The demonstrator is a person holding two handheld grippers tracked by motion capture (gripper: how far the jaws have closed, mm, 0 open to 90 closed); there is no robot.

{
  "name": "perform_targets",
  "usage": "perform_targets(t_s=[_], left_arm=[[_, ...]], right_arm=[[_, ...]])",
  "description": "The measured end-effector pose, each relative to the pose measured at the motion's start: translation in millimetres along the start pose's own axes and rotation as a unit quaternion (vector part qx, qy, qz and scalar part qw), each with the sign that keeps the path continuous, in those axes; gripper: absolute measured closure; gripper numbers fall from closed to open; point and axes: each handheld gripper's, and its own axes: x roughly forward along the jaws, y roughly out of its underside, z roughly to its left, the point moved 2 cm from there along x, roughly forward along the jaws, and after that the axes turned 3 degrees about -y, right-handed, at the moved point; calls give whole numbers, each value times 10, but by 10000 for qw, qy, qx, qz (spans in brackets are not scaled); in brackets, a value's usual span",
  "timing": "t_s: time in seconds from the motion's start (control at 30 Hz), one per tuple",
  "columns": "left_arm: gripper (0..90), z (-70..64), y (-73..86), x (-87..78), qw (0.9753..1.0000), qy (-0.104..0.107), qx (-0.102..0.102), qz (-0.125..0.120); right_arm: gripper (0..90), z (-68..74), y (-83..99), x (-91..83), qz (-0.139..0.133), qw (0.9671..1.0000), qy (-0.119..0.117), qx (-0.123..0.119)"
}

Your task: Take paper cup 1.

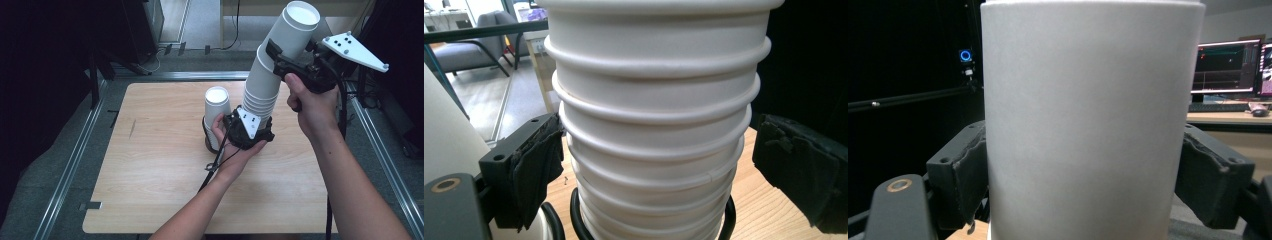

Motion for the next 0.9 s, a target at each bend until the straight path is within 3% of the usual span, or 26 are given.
perform_targets(t_s=[0.4, 0.9], left_arm=[[64, 38, 60, -74, 10000, 25, 60, -5], [64, 118, 51, -375, 9998, 156, 33, -129]], right_arm=[[169, -72, -163, -241, -254, 9997, -4, -6], [167, -86, -161, -567, -197, 9995, 80, -238]])
